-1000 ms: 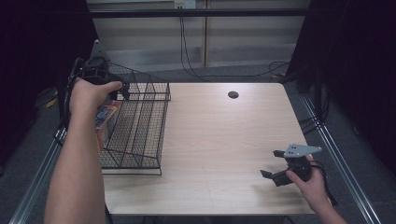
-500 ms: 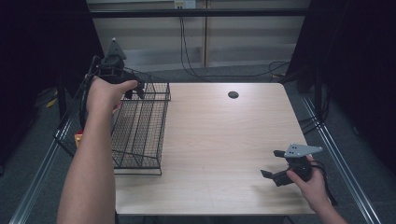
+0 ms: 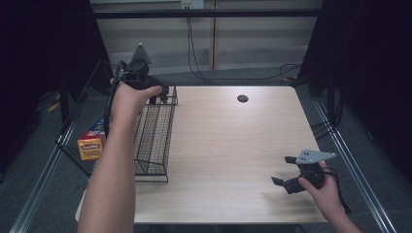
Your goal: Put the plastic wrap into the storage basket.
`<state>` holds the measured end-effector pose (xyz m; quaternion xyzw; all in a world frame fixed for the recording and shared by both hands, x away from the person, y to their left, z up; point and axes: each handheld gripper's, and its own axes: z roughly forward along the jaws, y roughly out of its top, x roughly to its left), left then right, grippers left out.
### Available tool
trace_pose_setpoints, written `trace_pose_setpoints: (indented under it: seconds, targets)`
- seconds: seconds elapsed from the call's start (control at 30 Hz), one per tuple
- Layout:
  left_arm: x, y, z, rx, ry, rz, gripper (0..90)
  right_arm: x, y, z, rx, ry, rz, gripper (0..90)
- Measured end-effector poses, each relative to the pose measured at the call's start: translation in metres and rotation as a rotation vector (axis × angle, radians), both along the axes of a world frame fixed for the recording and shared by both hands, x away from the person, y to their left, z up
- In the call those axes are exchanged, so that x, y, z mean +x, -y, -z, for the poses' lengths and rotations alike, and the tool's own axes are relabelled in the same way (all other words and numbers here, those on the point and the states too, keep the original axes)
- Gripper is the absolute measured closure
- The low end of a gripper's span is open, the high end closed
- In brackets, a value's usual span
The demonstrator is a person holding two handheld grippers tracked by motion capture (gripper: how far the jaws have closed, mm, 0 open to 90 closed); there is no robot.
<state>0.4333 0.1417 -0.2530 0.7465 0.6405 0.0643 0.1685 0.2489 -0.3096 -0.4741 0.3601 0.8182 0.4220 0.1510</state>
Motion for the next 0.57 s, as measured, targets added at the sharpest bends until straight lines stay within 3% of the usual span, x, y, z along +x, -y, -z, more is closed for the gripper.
trace_pose_setpoints:
  seconds: [0.3, 0.57]
  targets:
    - [0.003, 0.018, 0.015, -0.030, 0.002, 0.027, 11.8, 0.000, 0.000, 0.000, -0.004, -0.007, -0.009, 3.7]
    - [0.002, 0.028, 0.019, -0.054, 0.017, 0.043, 11.6, 0.001, -0.001, 0.001, -0.006, -0.008, -0.012, 3.5]
